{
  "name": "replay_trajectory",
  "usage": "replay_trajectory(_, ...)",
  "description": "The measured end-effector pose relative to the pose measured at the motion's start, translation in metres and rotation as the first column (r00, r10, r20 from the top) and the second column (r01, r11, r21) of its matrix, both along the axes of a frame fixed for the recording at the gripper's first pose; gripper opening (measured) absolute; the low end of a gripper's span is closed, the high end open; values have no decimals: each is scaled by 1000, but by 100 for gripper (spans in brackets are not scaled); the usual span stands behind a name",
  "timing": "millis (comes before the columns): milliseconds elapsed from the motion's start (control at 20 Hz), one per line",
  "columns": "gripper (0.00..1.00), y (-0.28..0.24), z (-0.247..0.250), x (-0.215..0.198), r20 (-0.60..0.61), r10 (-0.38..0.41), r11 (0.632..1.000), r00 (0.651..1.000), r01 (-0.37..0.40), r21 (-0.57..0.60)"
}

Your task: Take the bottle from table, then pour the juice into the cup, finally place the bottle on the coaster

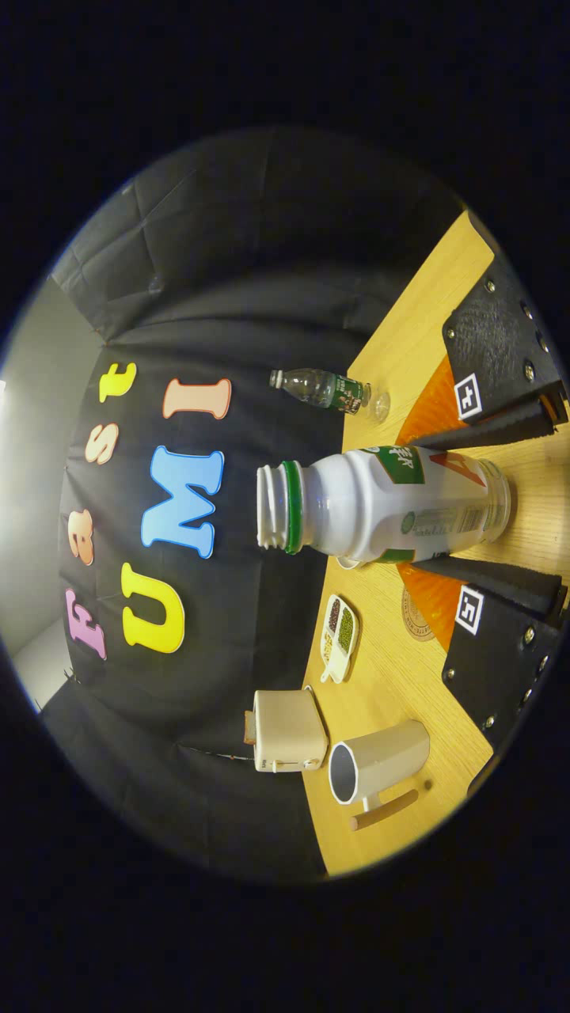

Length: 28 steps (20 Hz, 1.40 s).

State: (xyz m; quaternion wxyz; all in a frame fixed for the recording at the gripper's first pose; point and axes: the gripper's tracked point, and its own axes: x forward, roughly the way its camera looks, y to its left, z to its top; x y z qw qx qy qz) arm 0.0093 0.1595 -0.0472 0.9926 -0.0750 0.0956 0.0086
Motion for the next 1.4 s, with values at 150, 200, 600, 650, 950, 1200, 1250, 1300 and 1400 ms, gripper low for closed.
replay_trajectory(150, 62, 11, 12, 6, 15, 8, 996, 1000, -6, -93)
replay_trajectory(200, 62, 16, 15, 9, 19, 12, 992, 1000, -10, -125)
replay_trajectory(600, 62, 63, 28, 32, 7, 83, 931, 997, -75, -359)
replay_trajectory(650, 62, 67, 30, 34, 9, 89, 919, 996, -79, -386)
replay_trajectory(950, 62, 88, 42, 42, 26, 127, 831, 992, -92, -549)
replay_trajectory(1200, 62, 98, 43, 45, 18, 151, 740, 988, -101, -664)
replay_trajectory(1250, 62, 99, 44, 45, 20, 155, 723, 988, -100, -684)
replay_trajectory(1300, 62, 102, 44, 46, 18, 159, 712, 987, -102, -695)
replay_trajectory(1400, 62, 108, 40, 46, 9, 169, 699, 985, -113, -706)
